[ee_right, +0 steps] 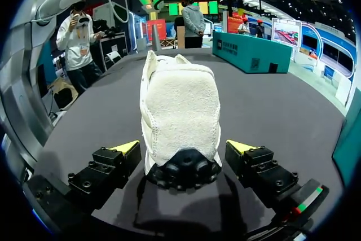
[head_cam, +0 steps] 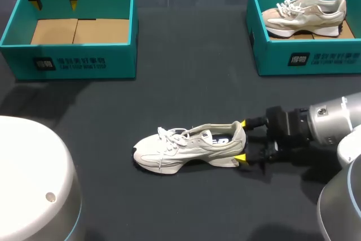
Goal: Take the shoe out of the shoebox, open the shoe tongue, remove and reinsert the insole, then place the shoe into the shoebox
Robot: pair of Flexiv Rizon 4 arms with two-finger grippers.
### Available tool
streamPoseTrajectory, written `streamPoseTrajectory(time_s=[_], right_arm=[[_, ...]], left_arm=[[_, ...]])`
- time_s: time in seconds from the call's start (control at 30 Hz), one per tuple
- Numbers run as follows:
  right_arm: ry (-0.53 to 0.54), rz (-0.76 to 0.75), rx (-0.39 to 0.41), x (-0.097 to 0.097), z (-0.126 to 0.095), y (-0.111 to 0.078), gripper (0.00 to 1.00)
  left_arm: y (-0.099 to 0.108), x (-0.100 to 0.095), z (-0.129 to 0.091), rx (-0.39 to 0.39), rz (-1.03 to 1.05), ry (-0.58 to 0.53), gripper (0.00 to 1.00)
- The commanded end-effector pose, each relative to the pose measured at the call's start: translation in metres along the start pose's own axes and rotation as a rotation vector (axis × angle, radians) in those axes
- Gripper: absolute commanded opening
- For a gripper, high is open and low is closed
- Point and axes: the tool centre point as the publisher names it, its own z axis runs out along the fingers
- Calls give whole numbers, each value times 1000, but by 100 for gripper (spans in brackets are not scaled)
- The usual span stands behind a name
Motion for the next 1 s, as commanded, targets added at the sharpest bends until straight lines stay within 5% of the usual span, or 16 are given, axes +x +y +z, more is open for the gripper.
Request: streamPoseTrajectory(time_s=[0.03, 1.0], right_arm=[[13, -3, 3, -4, 6, 1, 100], [62, -27, -12, 1, 28, 2, 100]], left_arm=[[0, 0, 0, 0, 0, -1, 100], [0, 0, 0, 0, 0, -1, 100]])
